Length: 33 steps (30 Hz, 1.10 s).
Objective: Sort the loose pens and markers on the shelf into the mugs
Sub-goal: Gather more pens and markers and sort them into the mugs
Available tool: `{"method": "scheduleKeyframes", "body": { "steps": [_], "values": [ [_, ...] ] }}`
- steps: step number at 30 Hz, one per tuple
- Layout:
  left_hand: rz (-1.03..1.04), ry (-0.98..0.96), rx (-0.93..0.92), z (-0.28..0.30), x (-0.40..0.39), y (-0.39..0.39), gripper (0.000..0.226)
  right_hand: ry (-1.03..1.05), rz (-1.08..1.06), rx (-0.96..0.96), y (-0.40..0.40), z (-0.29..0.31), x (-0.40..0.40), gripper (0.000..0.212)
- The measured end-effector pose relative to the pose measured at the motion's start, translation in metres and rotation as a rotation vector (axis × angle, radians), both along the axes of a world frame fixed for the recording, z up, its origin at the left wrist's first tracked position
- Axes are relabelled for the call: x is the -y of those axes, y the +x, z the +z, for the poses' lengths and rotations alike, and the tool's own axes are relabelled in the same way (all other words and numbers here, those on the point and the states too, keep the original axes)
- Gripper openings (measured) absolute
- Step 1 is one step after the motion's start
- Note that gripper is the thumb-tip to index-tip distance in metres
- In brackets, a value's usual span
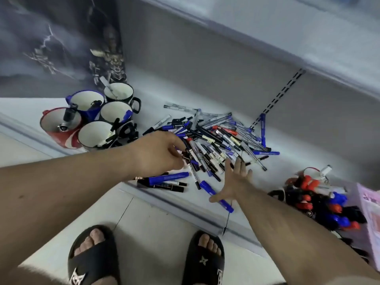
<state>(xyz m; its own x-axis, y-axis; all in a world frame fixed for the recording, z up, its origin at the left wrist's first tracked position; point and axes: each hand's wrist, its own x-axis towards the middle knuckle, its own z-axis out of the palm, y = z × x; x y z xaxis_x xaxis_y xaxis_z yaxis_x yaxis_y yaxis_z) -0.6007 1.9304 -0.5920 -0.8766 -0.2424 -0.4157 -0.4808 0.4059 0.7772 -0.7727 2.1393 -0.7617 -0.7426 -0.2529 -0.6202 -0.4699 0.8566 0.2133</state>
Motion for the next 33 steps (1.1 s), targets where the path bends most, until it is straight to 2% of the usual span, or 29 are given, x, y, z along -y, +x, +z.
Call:
{"method": "scheduleKeyframes", "body": {
  "steps": [7, 12, 16, 29, 33],
  "values": [
    [-0.123, 0.006, 0.028, -0.01, -0.01, -0.019, 0.034, -0.102, -0.104, -0.064, -0.039, -0.016, 0.007, 0.166],
    [-0.157, -0.004, 0.064, -0.014, -0.01, -0.023, 0.025, -0.177, -0.091, -0.137, -0.04, -0.017, 0.008, 0.156],
    [-0.141, 0.025, 0.082, -0.015, -0.011, -0.022, 0.027, -0.194, -0.102, -0.112, -0.042, -0.019, 0.01, 0.142],
    [-0.207, -0.011, 0.161, -0.02, -0.017, -0.01, 0.032, -0.193, -0.191, -0.035, -0.035, -0.018, 0.005, 0.142],
    [-0.193, 0.009, 0.17, -0.021, -0.015, -0.01, 0.03, -0.352, -0.249, -0.012, -0.021, -0.023, 0.001, 0.127]
  ]
}}
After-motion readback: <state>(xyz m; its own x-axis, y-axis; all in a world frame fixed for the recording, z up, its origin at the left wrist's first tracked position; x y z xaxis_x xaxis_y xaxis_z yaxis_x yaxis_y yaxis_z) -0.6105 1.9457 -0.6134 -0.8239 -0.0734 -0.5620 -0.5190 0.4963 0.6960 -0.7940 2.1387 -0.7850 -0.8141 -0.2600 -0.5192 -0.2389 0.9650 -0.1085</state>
